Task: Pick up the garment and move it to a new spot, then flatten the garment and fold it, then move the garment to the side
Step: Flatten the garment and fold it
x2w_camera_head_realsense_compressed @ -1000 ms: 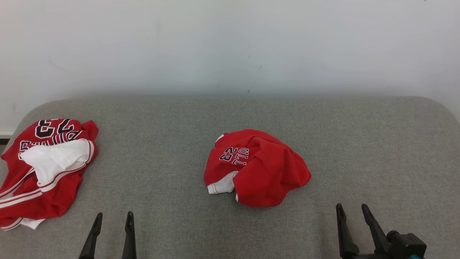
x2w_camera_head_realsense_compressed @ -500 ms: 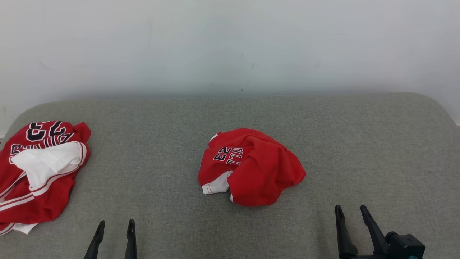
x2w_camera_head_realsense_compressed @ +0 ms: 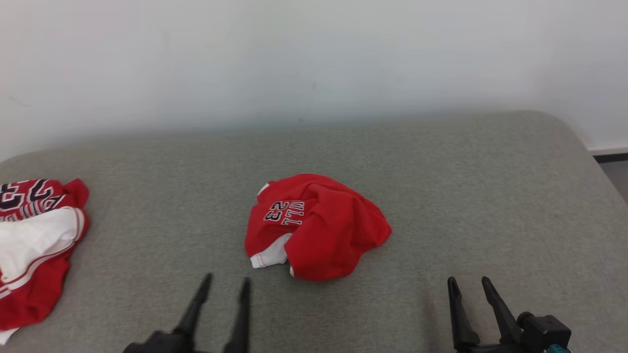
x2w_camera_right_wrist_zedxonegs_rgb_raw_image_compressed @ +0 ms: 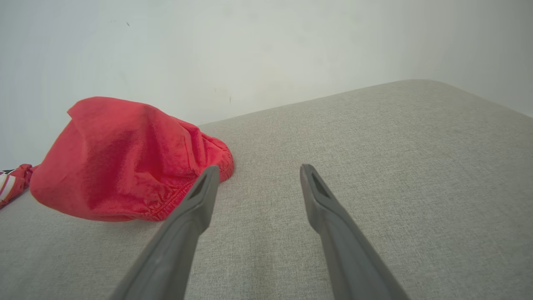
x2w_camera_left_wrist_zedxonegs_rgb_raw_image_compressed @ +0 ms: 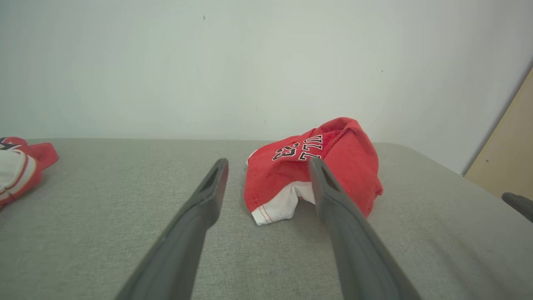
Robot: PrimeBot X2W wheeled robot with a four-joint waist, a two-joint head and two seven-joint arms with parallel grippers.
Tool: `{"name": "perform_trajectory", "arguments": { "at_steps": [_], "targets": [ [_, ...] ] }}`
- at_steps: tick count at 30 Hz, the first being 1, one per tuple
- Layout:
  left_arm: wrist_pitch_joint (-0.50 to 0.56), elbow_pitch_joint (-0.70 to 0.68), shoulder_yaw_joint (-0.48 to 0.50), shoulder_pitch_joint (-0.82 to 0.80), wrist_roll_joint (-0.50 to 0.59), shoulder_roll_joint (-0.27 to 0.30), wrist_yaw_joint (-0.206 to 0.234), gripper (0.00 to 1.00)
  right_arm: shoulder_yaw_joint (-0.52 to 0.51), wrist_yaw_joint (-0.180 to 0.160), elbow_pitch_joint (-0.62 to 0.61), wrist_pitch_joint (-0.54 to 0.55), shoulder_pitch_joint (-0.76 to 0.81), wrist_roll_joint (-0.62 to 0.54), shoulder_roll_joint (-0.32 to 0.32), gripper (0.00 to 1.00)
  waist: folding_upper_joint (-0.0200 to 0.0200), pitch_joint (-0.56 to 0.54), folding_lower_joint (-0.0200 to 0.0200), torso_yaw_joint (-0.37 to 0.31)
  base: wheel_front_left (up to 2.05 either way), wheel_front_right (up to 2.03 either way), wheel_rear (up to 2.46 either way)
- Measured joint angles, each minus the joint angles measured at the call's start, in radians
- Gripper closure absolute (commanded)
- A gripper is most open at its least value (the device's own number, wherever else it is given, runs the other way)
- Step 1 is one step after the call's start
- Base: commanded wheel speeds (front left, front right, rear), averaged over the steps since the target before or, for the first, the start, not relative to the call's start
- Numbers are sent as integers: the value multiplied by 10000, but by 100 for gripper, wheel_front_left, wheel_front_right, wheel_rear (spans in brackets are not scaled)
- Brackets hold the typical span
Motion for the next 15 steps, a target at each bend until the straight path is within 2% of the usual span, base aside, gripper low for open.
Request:
{"name": "perform_trajectory", "arguments": {
  "at_steps": [8, 15],
  "targets": [
    [460, 732, -2899, -1740, -897, 428, -4, 0, 232, 0, -4, 2, -203, 128, -6, 0, 1, 284, 1, -1027, 0, 0, 0],
    [1104, 2236, -4165, -3256, -1233, 385, -4, 0, 236, 0, -73, 0, -470, 244, -10, 0, 0, 681, 0, -2145, 0, 0, 0]
  ]
}}
